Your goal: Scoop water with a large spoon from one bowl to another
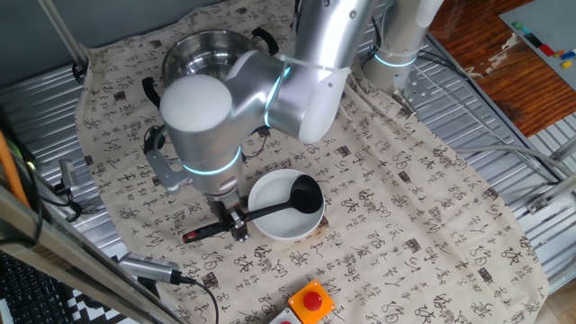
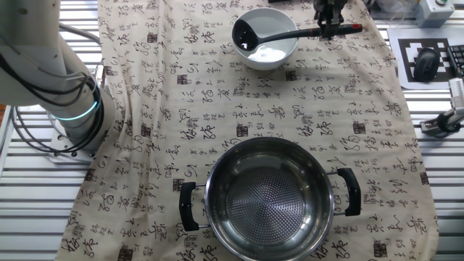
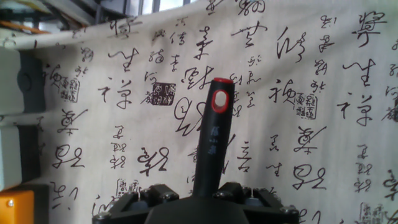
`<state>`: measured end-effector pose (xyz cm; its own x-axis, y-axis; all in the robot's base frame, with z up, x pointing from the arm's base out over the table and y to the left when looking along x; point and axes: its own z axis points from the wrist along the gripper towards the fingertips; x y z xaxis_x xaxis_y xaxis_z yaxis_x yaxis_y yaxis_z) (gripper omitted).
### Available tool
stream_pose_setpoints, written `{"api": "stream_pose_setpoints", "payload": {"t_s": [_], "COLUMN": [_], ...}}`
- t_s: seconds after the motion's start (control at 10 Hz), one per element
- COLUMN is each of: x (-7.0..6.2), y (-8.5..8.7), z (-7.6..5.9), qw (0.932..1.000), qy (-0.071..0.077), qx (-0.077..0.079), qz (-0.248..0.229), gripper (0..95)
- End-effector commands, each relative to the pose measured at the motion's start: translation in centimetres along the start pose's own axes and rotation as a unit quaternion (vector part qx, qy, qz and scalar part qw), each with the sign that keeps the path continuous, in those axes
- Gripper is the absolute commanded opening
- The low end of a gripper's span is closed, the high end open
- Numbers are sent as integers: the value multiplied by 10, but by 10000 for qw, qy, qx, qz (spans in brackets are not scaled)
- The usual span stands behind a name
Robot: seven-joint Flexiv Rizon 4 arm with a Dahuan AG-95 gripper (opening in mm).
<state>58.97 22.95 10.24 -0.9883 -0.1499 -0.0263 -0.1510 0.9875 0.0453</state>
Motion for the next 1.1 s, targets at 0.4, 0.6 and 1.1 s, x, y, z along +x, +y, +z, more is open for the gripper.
{"api": "stream_pose_setpoints", "payload": {"t_s": [0.4,0.6,1.1], "x": [-5,-7,-7], "y": [-2,-2,-2], "z": [6,8,9], "qw": [10000,10000,10000], "qy": [-31,-23,10], "qx": [10,-4,-32], "qz": [-9,4,27], "gripper": [570,570,190]}}
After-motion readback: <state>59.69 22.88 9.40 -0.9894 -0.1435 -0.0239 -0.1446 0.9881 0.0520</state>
